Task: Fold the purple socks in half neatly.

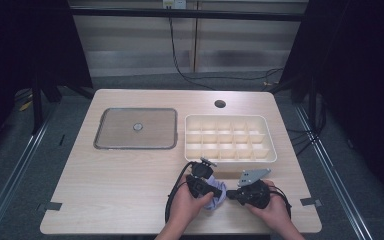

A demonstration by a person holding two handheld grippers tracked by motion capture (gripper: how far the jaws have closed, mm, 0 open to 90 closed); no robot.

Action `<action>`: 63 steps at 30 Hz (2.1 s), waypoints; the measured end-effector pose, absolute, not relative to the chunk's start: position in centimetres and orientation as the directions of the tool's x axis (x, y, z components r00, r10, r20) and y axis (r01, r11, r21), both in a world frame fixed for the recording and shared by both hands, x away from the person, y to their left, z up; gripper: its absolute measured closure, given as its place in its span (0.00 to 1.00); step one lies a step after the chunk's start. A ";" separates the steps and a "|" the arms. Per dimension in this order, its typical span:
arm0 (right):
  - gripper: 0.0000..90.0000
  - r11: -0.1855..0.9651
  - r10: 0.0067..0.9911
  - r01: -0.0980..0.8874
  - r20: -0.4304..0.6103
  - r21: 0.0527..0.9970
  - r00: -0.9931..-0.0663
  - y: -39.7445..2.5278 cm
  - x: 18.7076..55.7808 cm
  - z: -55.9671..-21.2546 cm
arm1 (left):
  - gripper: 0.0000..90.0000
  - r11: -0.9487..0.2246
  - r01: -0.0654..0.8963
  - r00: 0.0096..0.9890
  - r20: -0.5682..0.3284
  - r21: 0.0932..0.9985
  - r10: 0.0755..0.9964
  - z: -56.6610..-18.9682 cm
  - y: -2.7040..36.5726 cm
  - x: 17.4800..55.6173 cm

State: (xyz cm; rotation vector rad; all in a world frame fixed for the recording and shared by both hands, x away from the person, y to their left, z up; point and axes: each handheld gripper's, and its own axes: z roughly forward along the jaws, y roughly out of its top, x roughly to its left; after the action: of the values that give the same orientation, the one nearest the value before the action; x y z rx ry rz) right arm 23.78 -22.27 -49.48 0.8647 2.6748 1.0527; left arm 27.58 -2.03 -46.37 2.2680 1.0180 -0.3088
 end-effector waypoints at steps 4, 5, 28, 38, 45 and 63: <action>0.99 0.592 0.559 0.462 0.077 0.660 -0.826 -22.3 23.7 -49.5 | 0.84 -0.500 0.739 0.672 -0.443 0.450 0.593 -46.5 -2.1 27.6; 0.99 0.587 0.561 0.468 0.085 0.661 -0.823 -22.3 23.7 -49.5 | 0.84 -0.503 0.738 0.673 -0.440 0.450 0.594 -46.4 -2.1 27.6; 0.98 0.591 0.558 0.462 0.078 0.661 -0.826 -22.4 23.7 -49.5 | 0.84 -0.504 0.728 0.682 -0.419 0.464 0.599 -46.8 -2.9 27.7; 0.98 0.591 0.557 0.461 0.079 0.662 -0.827 -22.5 23.8 -49.5 | 0.79 -0.507 0.721 0.689 -0.411 0.471 0.598 -46.4 -2.8 27.7; 0.98 0.591 0.556 0.460 0.079 0.663 -0.827 -22.5 23.8 -49.5 | 0.75 -0.510 0.716 0.694 -0.404 0.477 0.595 -45.6 -2.5 27.9; 0.98 0.591 0.554 0.458 0.079 0.664 -0.829 -22.5 23.8 -49.5 | 0.92 -0.545 0.707 0.700 -0.339 0.451 0.628 -45.4 -1.4 29.0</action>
State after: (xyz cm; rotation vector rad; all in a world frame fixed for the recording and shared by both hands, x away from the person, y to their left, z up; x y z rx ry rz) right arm 23.79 -22.48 -49.54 0.8566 2.6787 1.0599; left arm 29.00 -1.43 -45.37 2.3409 1.0175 -0.1832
